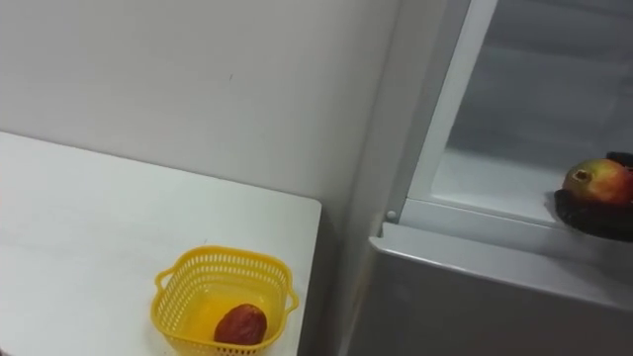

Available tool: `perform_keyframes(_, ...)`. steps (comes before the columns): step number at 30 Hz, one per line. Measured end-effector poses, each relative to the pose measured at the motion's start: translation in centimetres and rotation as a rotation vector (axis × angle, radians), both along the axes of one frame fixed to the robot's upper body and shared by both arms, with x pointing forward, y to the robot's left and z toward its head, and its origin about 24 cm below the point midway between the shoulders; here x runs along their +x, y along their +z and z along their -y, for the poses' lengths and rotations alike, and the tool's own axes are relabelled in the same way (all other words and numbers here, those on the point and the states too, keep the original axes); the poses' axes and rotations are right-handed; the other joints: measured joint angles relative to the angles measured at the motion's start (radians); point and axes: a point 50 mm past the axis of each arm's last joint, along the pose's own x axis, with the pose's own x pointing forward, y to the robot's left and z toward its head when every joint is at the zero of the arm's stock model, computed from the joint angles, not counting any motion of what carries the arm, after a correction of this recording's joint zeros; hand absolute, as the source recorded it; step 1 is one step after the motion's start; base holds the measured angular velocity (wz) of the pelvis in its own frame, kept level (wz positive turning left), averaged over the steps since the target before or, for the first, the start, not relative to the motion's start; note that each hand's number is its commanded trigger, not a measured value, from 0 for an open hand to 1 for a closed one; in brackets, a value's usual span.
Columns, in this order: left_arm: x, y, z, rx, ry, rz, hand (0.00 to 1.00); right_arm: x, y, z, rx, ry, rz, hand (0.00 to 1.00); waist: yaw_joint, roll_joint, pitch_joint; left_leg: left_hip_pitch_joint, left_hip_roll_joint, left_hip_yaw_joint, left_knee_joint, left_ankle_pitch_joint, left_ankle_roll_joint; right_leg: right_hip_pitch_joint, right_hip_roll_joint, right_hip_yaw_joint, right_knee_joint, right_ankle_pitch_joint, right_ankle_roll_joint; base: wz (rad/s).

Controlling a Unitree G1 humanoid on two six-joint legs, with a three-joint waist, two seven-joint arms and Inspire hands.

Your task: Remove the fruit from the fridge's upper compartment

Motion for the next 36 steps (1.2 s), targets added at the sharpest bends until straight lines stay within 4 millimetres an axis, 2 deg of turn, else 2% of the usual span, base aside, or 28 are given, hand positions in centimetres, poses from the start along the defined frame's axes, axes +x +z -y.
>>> perform_keyframes(10,0.1,0.1,-0.2,0.013,0.002,-0.005,0.00,0.0,0.9,0.8,-0.021,-0.033,0.006,1.00,0.004,0.004,0.0019,0.001,0.002,-0.008,-0.002,0.001,-0.001,-0.001,0.002,-0.012,-0.002,0.000,0.000,0.01)
perform_keyframes(14,0.4,0.0,-0.1,0.021,-0.018,0.000,0.00,0.4,1.4,0.9,-0.043,-0.039,-0.002,1.00,0.014,0.007,0.0044,0.002,0.002,-0.009,-0.002,0.001,-0.001,-0.002,0.002,-0.015,-0.003,0.000,0.000,0.00)
perform_keyframes(19,0.5,0.0,-0.1,0.020,-0.028,-0.003,0.00,0.7,1.5,0.5,-0.098,-0.020,-0.031,1.00,0.024,0.006,0.0040,0.004,0.002,-0.012,-0.002,0.001,-0.001,-0.001,0.002,-0.016,-0.004,0.000,0.000,0.01)
perform_keyframes(22,0.8,0.0,-0.1,0.020,-0.033,0.005,0.00,0.7,1.4,0.4,-0.098,-0.016,-0.034,1.00,0.024,0.007,0.0126,0.017,0.000,-0.013,-0.003,0.001,-0.001,0.018,0.001,-0.016,-0.017,0.000,0.000,0.00)
perform_keyframes(25,1.5,0.0,-0.1,0.022,-0.038,0.022,0.00,0.8,1.4,0.4,-0.098,-0.016,-0.034,1.00,0.025,0.005,0.0136,0.015,0.000,-0.013,-0.005,0.001,-0.001,0.019,0.002,-0.016,-0.019,-0.001,0.001,0.00)
perform_keyframes(30,1.9,-0.1,-0.1,0.020,-0.046,0.033,0.00,0.9,1.9,0.0,-0.106,-0.007,-0.014,1.00,0.031,0.005,0.0113,0.012,0.001,-0.009,-0.010,0.001,-0.001,0.014,0.004,-0.013,-0.017,-0.001,0.001,-0.02)
perform_keyframes(36,2.1,0.0,-0.2,0.038,-0.051,0.051,0.00,1.0,3.0,-1.9,-0.155,0.055,0.060,1.00,0.016,0.027,0.0055,0.013,0.001,0.005,-0.007,0.001,-0.001,0.010,0.002,-0.008,-0.016,-0.001,0.001,-0.03)
